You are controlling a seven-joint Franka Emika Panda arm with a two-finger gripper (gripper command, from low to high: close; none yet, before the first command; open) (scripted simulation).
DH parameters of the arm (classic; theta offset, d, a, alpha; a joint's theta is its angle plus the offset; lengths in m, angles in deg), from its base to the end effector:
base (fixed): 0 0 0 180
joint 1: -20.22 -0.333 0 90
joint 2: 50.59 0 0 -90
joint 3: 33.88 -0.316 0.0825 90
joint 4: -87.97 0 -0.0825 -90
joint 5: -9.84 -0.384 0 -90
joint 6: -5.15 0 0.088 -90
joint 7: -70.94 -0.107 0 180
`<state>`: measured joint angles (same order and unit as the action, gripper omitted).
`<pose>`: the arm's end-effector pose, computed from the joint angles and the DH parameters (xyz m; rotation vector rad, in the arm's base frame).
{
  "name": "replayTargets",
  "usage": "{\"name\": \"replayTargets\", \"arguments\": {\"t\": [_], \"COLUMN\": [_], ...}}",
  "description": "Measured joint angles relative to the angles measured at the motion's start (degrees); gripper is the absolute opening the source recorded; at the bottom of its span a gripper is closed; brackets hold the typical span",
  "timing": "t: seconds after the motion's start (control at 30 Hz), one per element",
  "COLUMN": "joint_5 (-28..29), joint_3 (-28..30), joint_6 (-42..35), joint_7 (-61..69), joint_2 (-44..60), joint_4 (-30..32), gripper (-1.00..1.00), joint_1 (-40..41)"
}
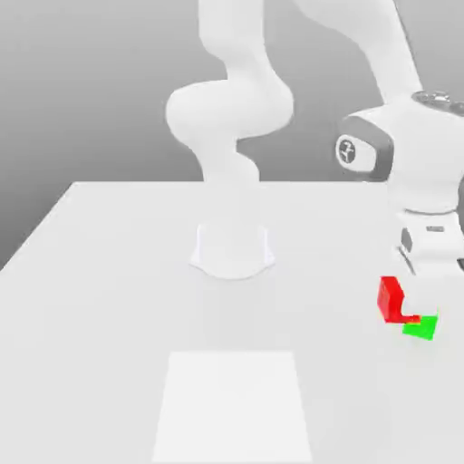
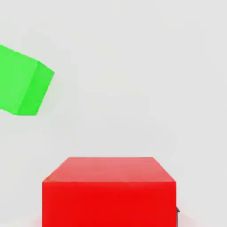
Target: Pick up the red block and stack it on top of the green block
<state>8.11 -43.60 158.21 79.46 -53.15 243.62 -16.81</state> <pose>0.2777 0.2928 0.2400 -2.7978 -1.4169 0.0047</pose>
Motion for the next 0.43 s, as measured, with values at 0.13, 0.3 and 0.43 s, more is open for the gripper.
{"name": "replayTargets", "arguments": {"t": [0.13, 0.3, 0.43], "joint_5": [0.2, 5.8, 6.9], "joint_3": [-3.0, -1.6, -1.1], "joint_6": [-0.2, 8.4, 9.8], "joint_7": [1.3, -2.5, -3.3], "joint_2": [-0.4, 8.7, 10.3], "joint_4": [0.2, -0.2, -0.2], "gripper": [-1.00, -1.00, 1.00], "joint_1": [-6.2, -6.8, -7.1]}}
